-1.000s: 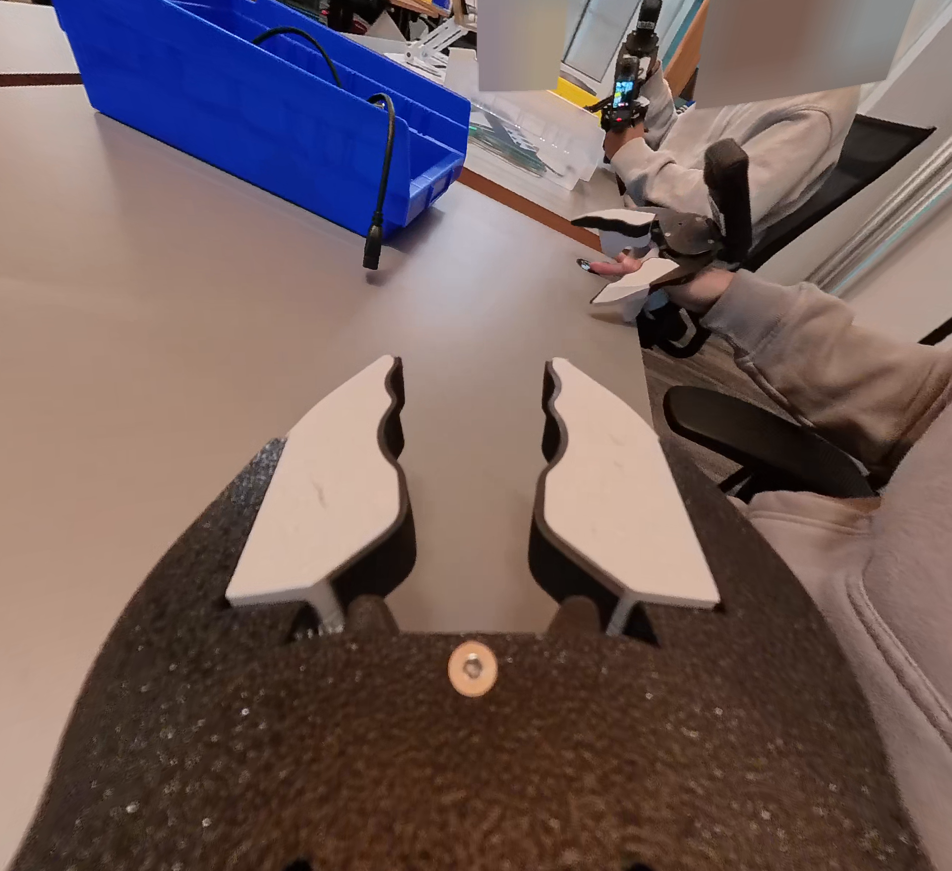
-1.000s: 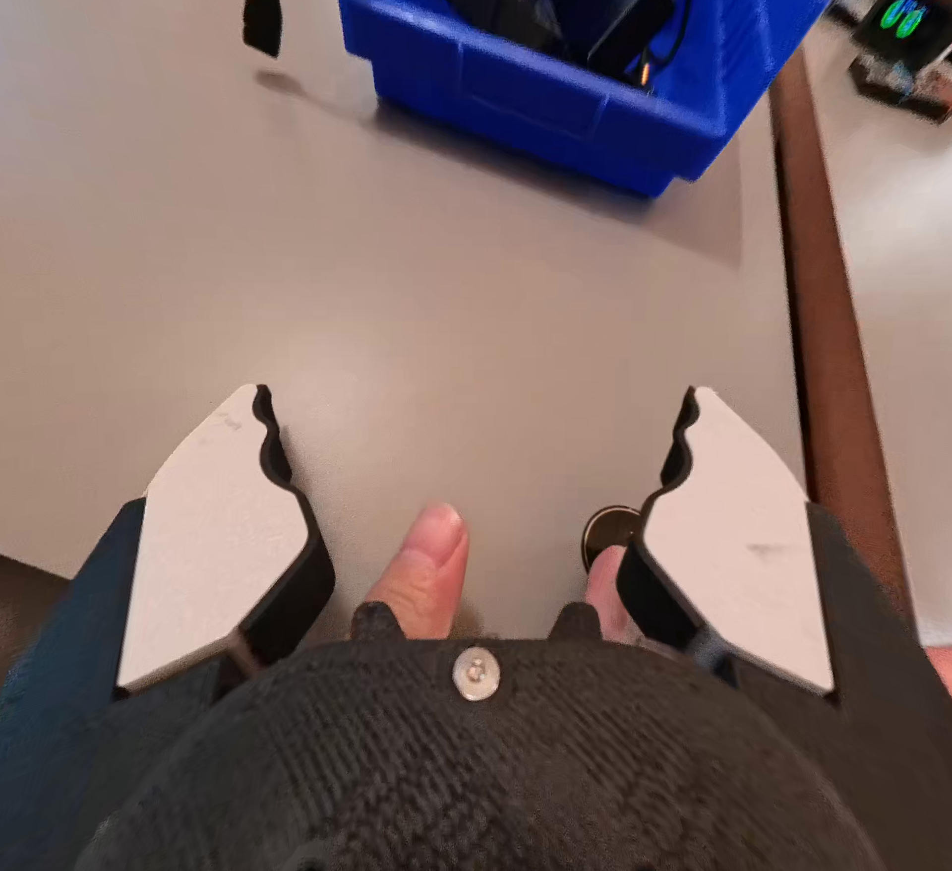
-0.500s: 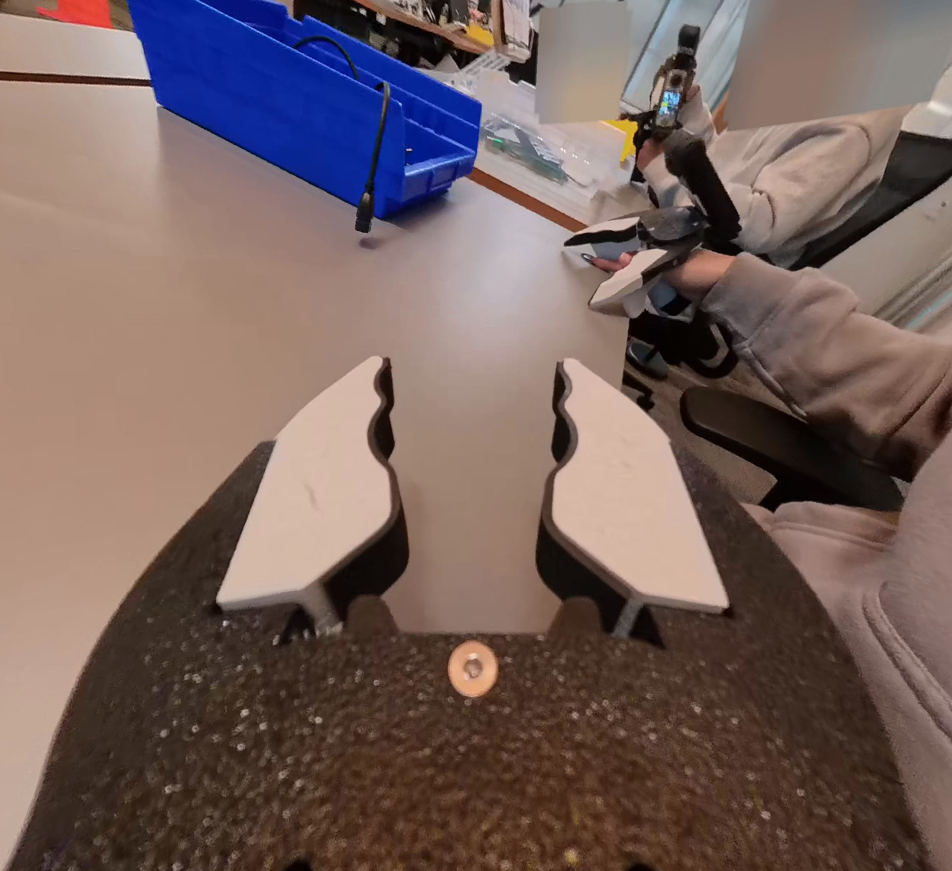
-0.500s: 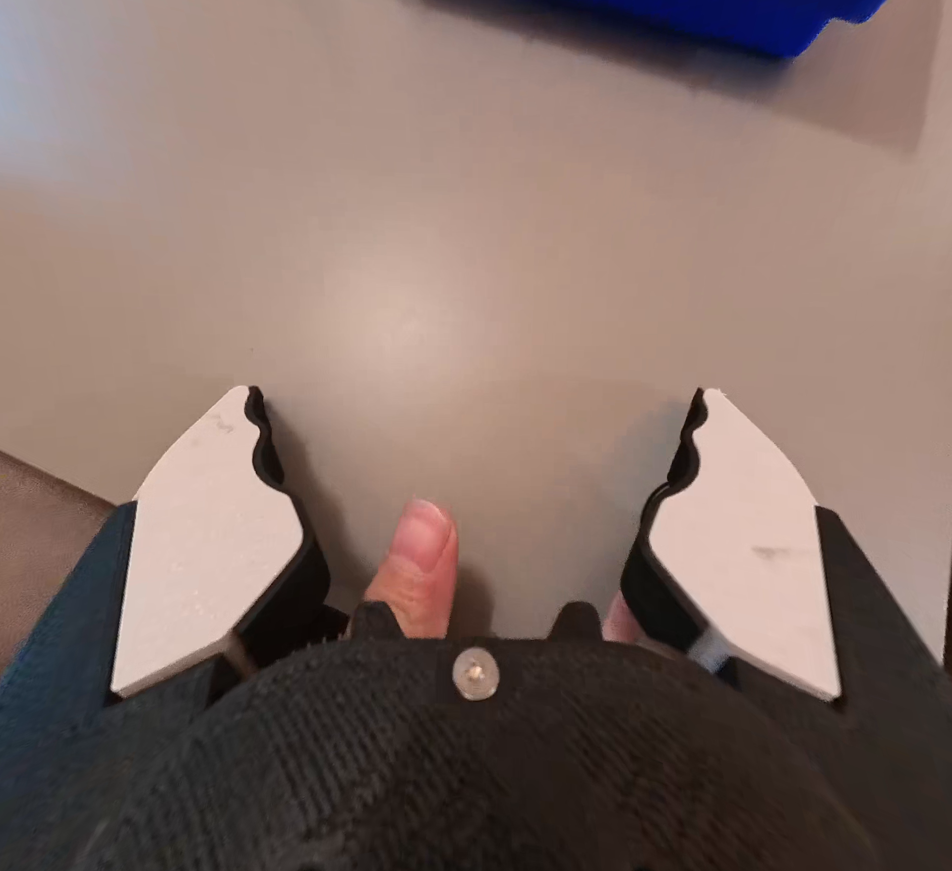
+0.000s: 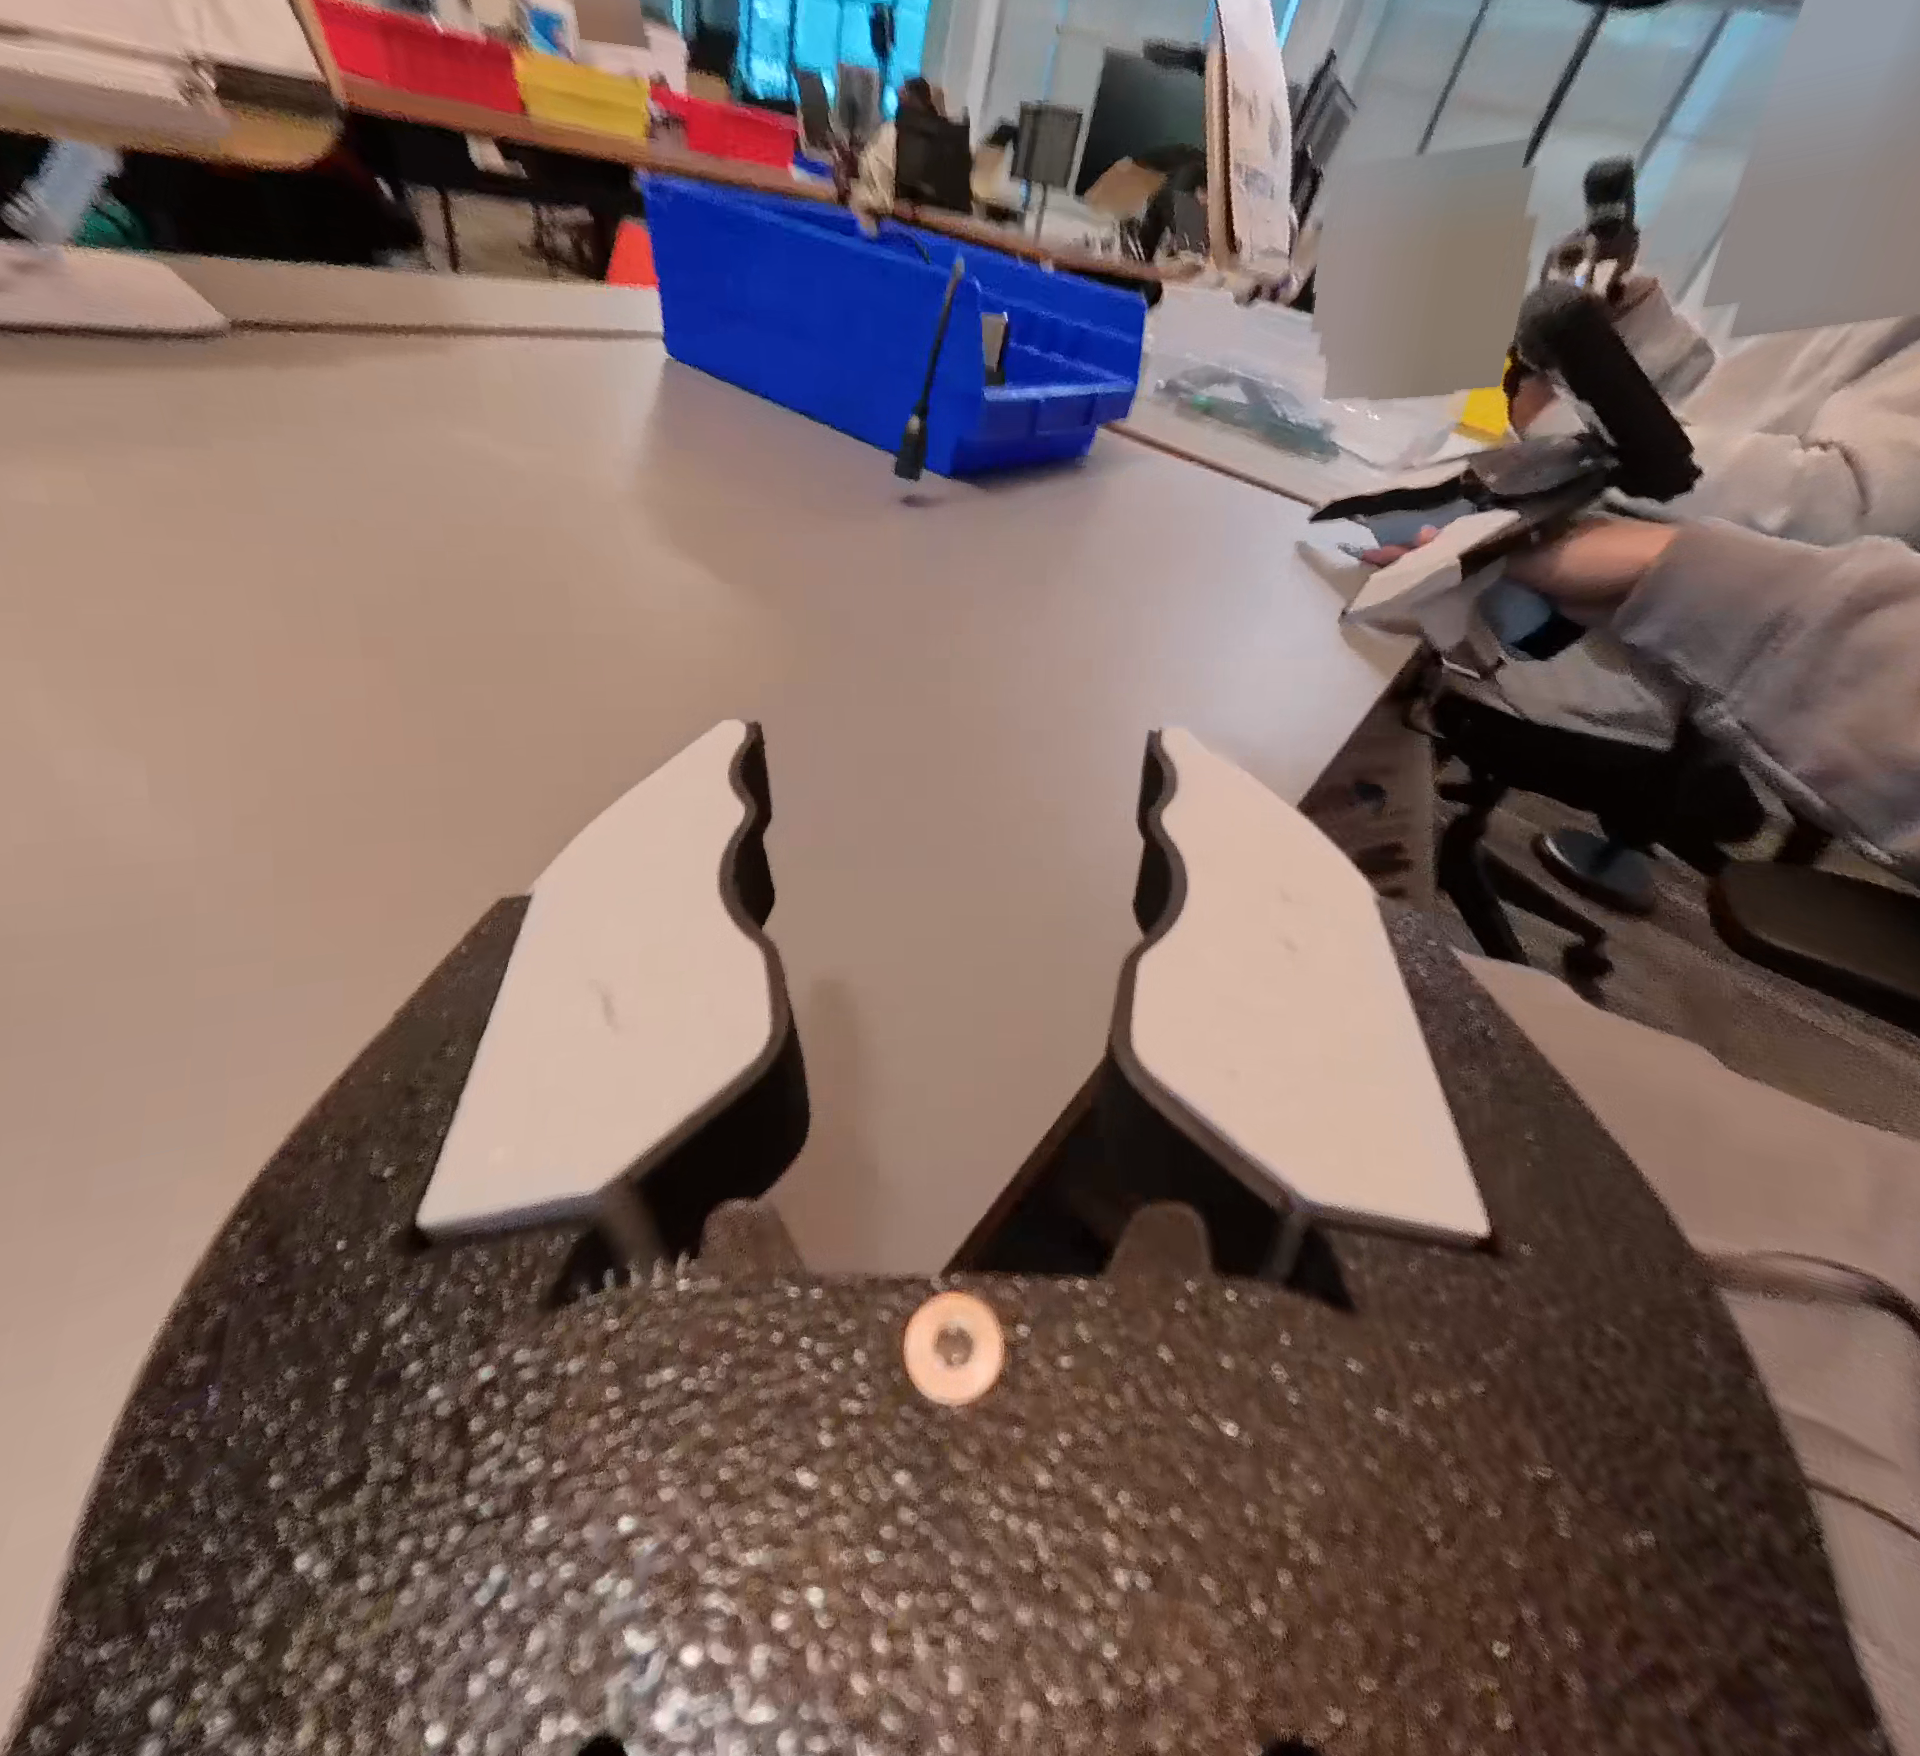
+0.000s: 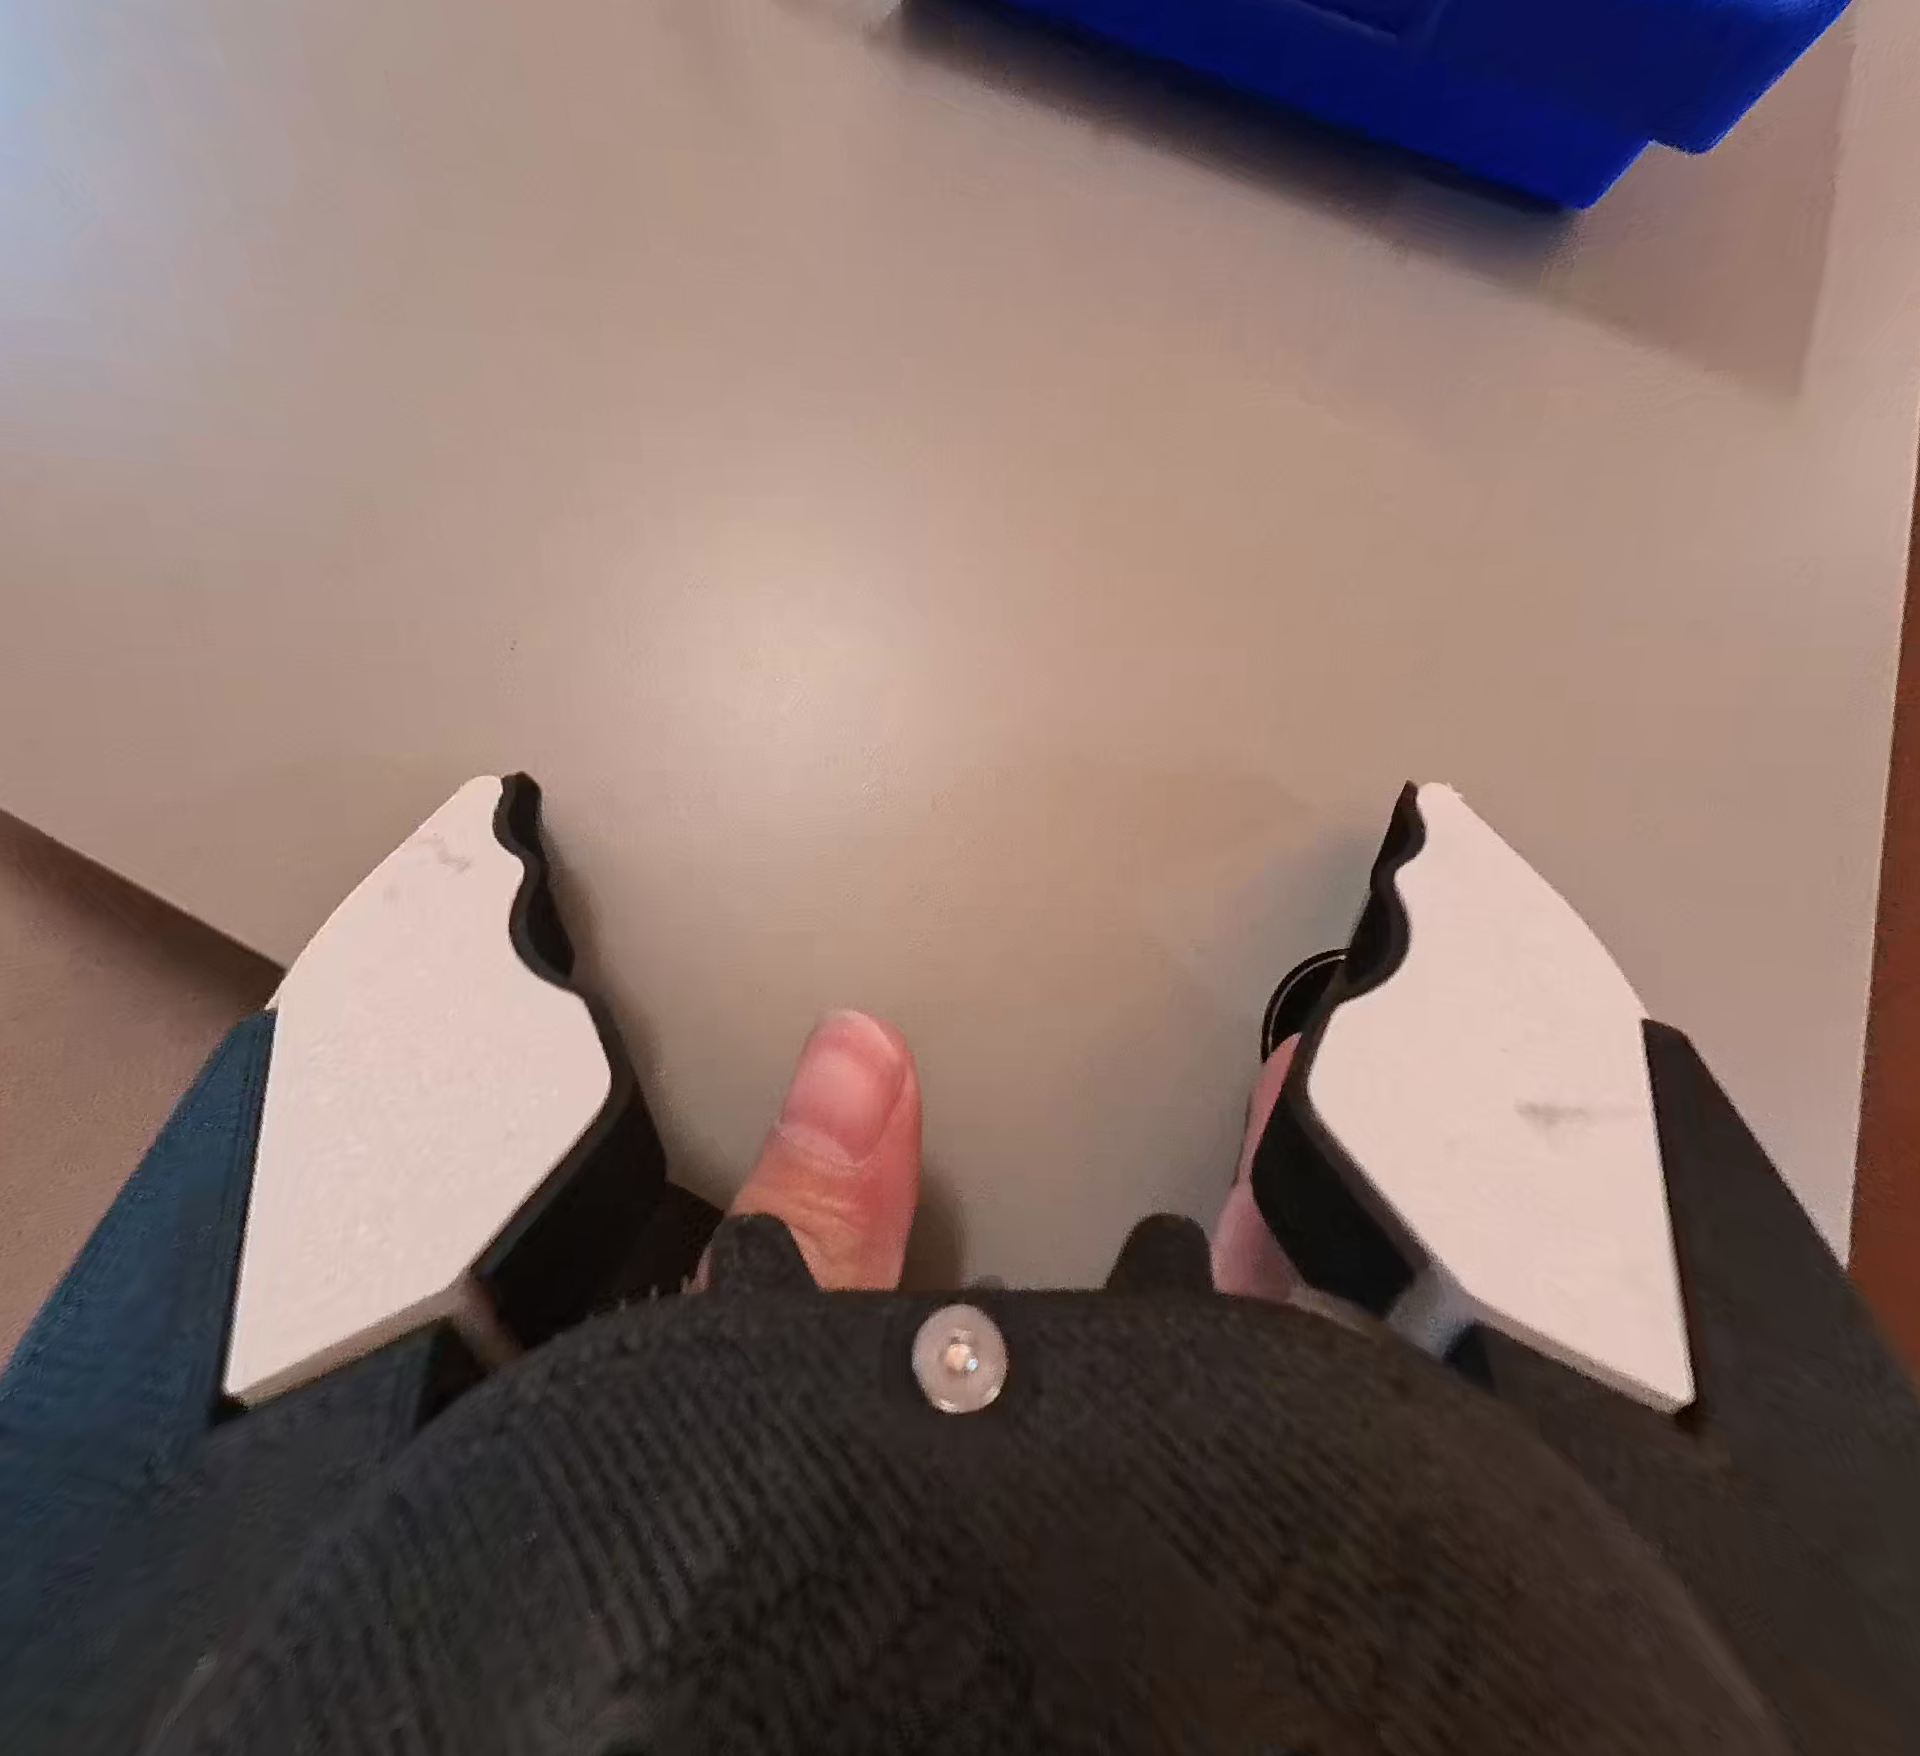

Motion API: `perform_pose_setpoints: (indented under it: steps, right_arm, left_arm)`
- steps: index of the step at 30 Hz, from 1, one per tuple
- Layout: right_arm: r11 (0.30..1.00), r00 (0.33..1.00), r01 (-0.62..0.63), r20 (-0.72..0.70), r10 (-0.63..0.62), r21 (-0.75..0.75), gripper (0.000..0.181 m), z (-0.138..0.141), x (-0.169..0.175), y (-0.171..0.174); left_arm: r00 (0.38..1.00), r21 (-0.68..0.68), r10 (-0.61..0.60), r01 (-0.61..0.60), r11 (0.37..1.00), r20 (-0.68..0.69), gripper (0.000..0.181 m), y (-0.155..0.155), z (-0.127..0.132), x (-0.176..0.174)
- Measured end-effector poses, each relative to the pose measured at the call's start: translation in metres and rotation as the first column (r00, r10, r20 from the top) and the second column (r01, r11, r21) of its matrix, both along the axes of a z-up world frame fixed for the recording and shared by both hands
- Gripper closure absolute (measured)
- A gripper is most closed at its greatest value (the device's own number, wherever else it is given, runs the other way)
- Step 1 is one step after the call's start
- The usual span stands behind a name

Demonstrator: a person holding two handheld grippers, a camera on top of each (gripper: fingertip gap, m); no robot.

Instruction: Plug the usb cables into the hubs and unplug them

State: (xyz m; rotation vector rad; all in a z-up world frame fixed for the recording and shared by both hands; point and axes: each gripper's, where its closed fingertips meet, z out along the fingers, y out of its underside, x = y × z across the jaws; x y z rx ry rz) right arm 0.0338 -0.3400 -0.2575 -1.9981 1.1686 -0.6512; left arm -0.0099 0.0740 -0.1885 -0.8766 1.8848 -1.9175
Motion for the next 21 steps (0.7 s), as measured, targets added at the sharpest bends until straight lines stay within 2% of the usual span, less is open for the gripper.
perform_pose_setpoints:
  steps: [2,4,7,11,21]
  right_arm:
    - [1.000,1.000,-0.009,0.024,0.009,0.001,0.035,0.003,-0.001,-0.001]
    - [1.000,1.000,-0.008,0.015,0.008,-0.003,0.036,0.006,-0.002,-0.001]
    - [1.000,1.000,-0.018,0.007,0.018,-0.009,0.035,0.009,-0.001,0.000]
    - [0.999,0.999,-0.032,0.004,0.032,-0.016,0.035,0.012,-0.001,0.001]
    - [0.999,0.999,-0.037,-0.019,0.037,-0.005,0.035,0.013,-0.003,0.001]
  left_arm:
    - [0.998,-0.018,0.041,-0.040,0.999,0.054,0.114,0.004,0.008,-0.001]
    - [0.993,0.024,0.063,-0.065,0.998,0.098,0.114,0.005,0.011,-0.002]
    - [0.991,0.093,0.057,-0.069,0.993,0.124,0.114,0.002,0.011,-0.006]
    - [0.986,0.082,0.033,-0.047,0.995,0.165,0.114,-0.005,0.019,-0.015]
    - [0.986,0.048,0.006,-0.014,0.999,0.164,0.113,-0.010,0.017,-0.021]
